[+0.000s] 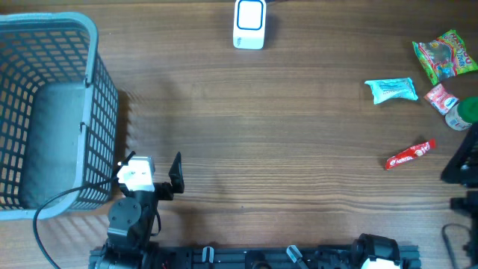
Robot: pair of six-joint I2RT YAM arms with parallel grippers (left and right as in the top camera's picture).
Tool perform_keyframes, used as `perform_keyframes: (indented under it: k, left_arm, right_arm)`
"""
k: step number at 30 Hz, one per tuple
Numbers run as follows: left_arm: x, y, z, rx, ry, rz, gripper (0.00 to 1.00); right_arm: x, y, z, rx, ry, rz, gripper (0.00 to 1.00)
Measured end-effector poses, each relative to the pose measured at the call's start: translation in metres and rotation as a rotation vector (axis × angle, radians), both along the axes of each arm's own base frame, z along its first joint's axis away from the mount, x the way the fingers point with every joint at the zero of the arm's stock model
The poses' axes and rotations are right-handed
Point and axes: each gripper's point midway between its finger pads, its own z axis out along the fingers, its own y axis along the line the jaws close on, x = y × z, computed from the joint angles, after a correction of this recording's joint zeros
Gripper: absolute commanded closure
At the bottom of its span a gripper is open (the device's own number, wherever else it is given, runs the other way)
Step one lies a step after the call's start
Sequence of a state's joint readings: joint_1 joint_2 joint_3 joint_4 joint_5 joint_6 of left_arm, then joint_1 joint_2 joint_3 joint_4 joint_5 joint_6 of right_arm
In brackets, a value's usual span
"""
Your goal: Scan the item barcode
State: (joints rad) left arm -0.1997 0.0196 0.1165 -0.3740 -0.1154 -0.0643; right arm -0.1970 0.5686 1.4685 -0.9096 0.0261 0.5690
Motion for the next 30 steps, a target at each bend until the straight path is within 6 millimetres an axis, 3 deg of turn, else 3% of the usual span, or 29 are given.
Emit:
perform_keyframes:
  k: [5, 8, 14, 19, 20, 25, 30]
  left_arm:
    - [0.000, 0.000, 0.000, 0.000, 0.001, 0.000, 0.00]
    - [0.000, 0.000, 0.000, 0.000, 0.002, 0.000, 0.00]
    - [0.000, 0.000, 0.000, 0.000, 0.001, 0.000, 0.00]
    - [0.000, 0.000, 0.000, 0.000, 0.001, 0.000, 0.00]
    - [0.000, 0.000, 0.000, 0.000, 0.001, 0.000, 0.00]
    - [0.000, 0.000, 0.000, 0.000, 0.001, 0.000, 0.00]
    - [0.000, 0.000, 0.000, 0.000, 0.002, 0.000, 0.00]
  right_arm:
    - [0.006, 0.017, -0.020, -0.169, -0.386, 0.087, 0.00]
    - [0.014, 0.033, -0.055, -0.285, -0.489, 0.164, 0.00]
    - [0.046, 0.055, -0.123, -0.463, -0.432, 0.258, 0.00]
    - [0.057, 0.067, -0.149, -0.567, -0.457, 0.278, 0.00]
    - [0.063, 0.069, -0.162, -0.571, -0.446, 0.287, 0.00]
    - [0.084, 0.061, -0.217, -0.507, -0.336, 0.276, 0.00]
    - [0.099, 0.053, -0.272, -0.469, -0.120, 0.282, 0.00]
